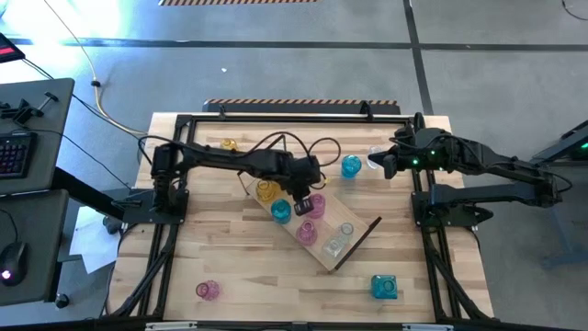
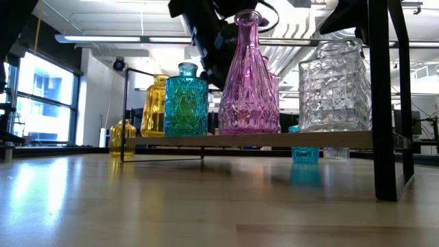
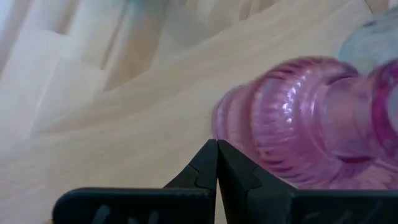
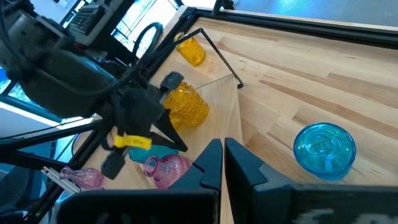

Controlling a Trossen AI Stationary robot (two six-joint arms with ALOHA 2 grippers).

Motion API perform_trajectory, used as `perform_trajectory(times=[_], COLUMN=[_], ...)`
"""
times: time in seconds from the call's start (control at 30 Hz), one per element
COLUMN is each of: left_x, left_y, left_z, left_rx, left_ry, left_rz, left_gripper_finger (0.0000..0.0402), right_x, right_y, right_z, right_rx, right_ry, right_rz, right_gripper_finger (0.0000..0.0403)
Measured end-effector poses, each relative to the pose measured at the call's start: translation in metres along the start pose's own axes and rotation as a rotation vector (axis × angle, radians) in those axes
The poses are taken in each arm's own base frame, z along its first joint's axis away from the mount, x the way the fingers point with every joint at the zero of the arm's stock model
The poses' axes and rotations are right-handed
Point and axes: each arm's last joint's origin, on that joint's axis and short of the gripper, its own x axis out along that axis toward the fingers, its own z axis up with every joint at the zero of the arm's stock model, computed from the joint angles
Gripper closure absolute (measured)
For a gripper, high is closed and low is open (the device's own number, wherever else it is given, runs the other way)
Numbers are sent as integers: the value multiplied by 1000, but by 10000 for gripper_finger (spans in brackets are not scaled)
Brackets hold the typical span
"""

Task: Sort vases onto shelf
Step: Put the top pink crystal vase on the shelf

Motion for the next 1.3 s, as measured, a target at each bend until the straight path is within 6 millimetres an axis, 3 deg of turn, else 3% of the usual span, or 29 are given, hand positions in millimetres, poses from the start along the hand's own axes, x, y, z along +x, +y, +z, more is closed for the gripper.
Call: perform_trajectory(times=[0.87,1.3], left_x=[2,2], left_y=[-10,-18], left_z=[6,4], left_rx=[19,20], left_ry=[-50,-52], left_rz=[-152,-148], left_gripper_finger=[401,401], right_x=[0,0], right_y=[0,0], right_z=[-1,-1], right_rx=[3,18], right_ry=[12,12], right_rz=[4,4], right_gripper_finger=[403,403])
